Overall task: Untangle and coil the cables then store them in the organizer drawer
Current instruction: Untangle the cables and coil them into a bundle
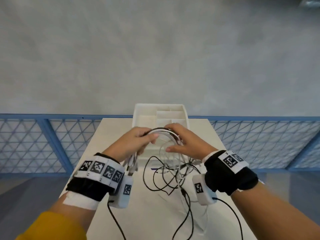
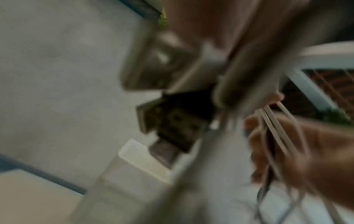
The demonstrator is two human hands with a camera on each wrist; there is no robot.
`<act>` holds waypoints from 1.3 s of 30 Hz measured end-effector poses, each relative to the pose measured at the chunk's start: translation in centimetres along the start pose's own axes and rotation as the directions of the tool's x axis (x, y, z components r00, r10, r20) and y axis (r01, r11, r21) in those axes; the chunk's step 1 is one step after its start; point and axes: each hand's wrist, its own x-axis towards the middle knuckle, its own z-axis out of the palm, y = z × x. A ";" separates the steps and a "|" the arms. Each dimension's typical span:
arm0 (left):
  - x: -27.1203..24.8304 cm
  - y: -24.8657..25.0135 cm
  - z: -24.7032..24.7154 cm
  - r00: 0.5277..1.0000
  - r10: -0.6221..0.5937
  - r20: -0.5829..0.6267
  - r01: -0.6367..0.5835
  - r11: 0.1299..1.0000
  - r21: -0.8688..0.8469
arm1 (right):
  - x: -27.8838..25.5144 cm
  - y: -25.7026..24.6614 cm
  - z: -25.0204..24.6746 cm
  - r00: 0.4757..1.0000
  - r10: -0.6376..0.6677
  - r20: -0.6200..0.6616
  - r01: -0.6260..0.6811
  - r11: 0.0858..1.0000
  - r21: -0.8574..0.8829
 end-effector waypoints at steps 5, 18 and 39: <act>1.0 2.4 -0.4 0.993 0.068 -0.098 -0.066 0.998 0.023 | -2.2 2.2 3.6 0.932 0.223 -0.285 -0.201 0.974 0.104; 0.9 2.5 -2.8 0.979 0.004 -0.202 -0.026 0.994 -0.110 | -4.1 5.5 3.9 0.975 0.211 -0.066 -0.200 0.969 0.148; -1.2 3.7 -2.5 0.984 0.138 -0.111 -0.127 0.987 0.099 | 0.0 2.0 4.7 0.905 0.409 0.119 -0.408 0.912 -0.034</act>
